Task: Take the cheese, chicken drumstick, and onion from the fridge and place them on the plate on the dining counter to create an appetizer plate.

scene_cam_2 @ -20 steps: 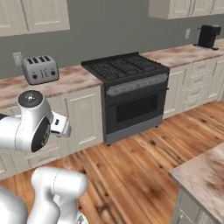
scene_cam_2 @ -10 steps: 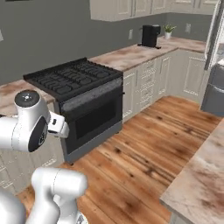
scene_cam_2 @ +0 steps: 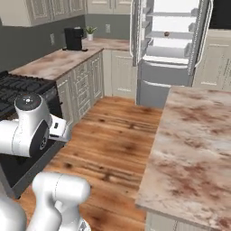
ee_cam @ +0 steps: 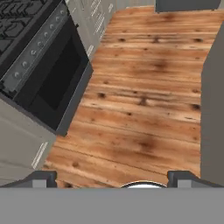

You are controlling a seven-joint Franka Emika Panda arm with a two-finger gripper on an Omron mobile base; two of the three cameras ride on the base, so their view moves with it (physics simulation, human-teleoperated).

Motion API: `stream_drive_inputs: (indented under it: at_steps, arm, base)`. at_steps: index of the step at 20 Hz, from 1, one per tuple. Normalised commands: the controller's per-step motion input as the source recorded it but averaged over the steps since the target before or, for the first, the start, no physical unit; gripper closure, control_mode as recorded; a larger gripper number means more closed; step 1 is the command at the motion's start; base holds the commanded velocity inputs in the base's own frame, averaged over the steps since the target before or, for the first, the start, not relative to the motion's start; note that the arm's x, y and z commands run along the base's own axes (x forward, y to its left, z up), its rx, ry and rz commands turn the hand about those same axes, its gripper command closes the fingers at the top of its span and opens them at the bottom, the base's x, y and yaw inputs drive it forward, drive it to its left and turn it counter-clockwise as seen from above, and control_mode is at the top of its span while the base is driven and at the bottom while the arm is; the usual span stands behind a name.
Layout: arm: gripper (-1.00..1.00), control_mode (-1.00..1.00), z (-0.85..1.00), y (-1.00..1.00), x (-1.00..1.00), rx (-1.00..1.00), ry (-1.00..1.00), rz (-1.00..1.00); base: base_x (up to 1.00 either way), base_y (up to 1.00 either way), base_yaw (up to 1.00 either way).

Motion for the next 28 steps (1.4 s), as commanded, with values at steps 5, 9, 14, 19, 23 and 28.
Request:
stream_drive_inputs:
  at_steps: [5, 9, 14, 19, 23, 28]
  arm:
    - [-1.0, 1.0, 0.0, 0.0, 0.0, 0.0, 0.0, 0.0]
    - [-1.0, 1.0, 0.0, 0.0, 0.0, 0.0, 0.0, 0.0]
    - [-1.0, 1.0, 0.0, 0.0, 0.0, 0.0, 0.0, 0.0]
    - [-1.0, 1.0, 0.0, 0.0, 0.0, 0.0, 0.0, 0.0]
    - [-1.0, 1.0, 0.0, 0.0, 0.0, 0.0, 0.0, 0.0]
    - [-1.0, 1.0, 0.0, 0.0, 0.0, 0.0, 0.0, 0.0]
  base:
    - [0.92, 0.53, -0.58]
    - [1.0, 0.75, -0.45]
    - [1.0, 0.55, -0.31]
    - [1.0, 0.01, -0.11]
    - [1.0, 0.0, -0.1]
    - [1.0, 0.0, -0.03]
